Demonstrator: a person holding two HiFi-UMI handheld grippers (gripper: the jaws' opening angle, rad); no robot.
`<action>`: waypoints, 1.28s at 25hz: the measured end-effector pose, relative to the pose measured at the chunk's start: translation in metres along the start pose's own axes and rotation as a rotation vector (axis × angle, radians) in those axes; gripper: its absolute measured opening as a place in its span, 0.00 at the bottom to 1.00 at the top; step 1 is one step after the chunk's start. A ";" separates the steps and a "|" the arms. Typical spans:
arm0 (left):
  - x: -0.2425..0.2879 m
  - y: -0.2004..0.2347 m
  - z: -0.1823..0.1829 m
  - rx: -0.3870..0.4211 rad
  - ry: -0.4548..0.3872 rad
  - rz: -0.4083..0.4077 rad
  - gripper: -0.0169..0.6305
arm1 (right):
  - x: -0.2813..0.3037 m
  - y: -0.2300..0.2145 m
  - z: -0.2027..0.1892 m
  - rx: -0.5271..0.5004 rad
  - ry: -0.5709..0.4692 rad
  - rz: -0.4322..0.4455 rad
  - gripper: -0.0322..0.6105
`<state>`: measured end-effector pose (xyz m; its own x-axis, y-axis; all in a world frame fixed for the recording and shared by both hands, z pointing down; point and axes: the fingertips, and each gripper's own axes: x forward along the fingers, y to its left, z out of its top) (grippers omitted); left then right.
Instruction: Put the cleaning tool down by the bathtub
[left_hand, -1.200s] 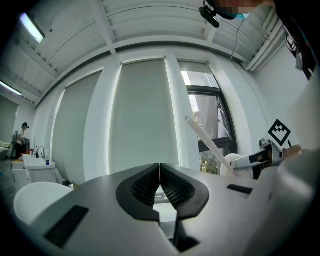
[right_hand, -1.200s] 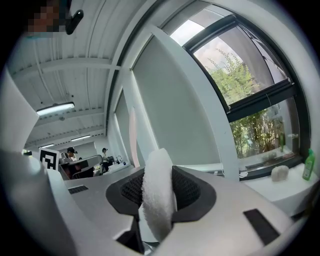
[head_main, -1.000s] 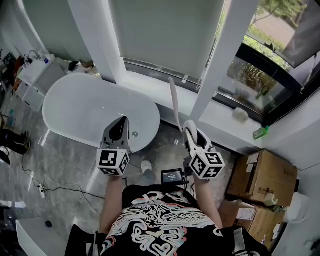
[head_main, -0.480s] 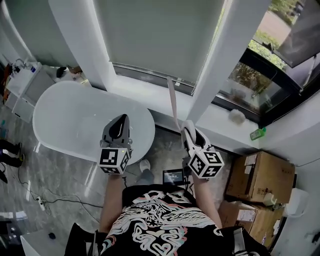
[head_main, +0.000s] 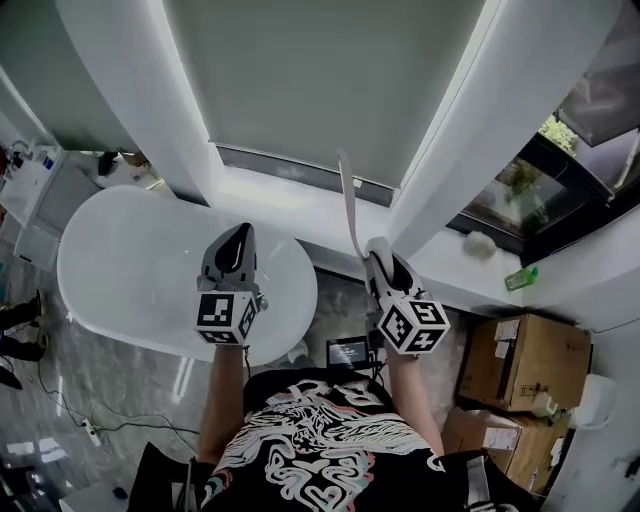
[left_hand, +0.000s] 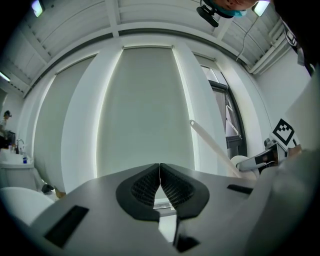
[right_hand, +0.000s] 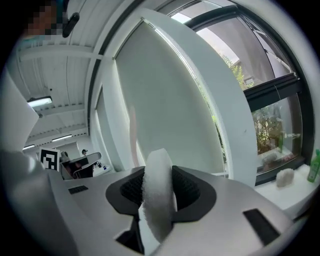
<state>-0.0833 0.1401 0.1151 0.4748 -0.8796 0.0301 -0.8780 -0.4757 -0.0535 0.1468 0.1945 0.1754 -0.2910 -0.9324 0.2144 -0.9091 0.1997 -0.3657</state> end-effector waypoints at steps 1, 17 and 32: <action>0.007 0.009 -0.001 -0.001 0.000 0.000 0.05 | 0.010 0.002 0.001 -0.002 0.002 -0.002 0.28; 0.075 0.080 -0.020 -0.041 0.018 -0.054 0.05 | 0.088 0.015 0.012 0.003 -0.013 -0.036 0.28; 0.146 0.098 -0.036 -0.079 0.053 -0.028 0.05 | 0.157 -0.014 0.034 -0.033 -0.017 -0.018 0.28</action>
<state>-0.1020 -0.0348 0.1499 0.4973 -0.8636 0.0834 -0.8674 -0.4969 0.0267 0.1246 0.0353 0.1832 -0.2693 -0.9409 0.2052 -0.9235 0.1919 -0.3320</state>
